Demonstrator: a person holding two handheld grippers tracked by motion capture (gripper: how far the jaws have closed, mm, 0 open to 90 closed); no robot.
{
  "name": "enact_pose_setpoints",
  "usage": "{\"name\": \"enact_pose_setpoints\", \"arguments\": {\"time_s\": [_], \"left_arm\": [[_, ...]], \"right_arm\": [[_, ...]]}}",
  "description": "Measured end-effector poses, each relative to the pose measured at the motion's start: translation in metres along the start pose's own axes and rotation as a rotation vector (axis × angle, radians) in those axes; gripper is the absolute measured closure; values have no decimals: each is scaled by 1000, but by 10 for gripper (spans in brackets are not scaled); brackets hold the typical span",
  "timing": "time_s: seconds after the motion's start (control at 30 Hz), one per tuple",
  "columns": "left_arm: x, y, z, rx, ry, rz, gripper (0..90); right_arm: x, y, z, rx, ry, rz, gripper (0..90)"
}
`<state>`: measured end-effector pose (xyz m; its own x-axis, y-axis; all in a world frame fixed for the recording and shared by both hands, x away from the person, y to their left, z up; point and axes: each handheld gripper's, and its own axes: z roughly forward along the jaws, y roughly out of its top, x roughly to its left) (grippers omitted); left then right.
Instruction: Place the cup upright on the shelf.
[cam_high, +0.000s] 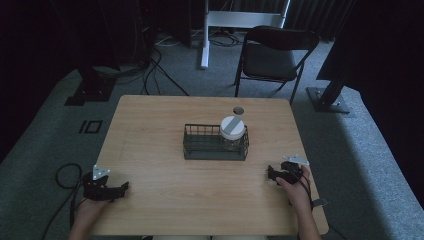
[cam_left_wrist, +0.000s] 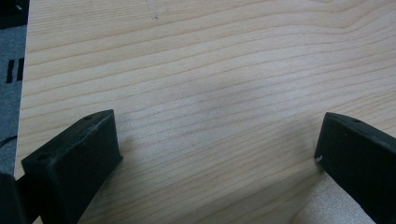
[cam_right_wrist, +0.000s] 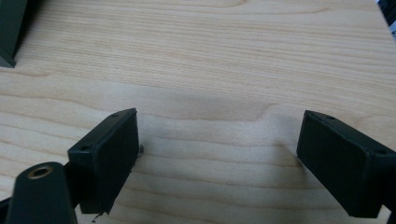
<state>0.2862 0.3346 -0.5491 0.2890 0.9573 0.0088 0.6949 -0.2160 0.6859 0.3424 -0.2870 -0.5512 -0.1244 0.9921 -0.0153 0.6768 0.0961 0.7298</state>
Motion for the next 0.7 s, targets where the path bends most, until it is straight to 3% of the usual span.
{"name": "enact_pose_setpoints", "arguments": {"time_s": [0.07, 0.7], "left_arm": [[0, 0, 0, 0, 0, 0, 0], [0, 0, 0, 0, 0, 0, 0]], "right_arm": [[-2, 0, 1, 9, 14, 26, 121], [-2, 1, 1, 11, 18, 24, 117]]}}
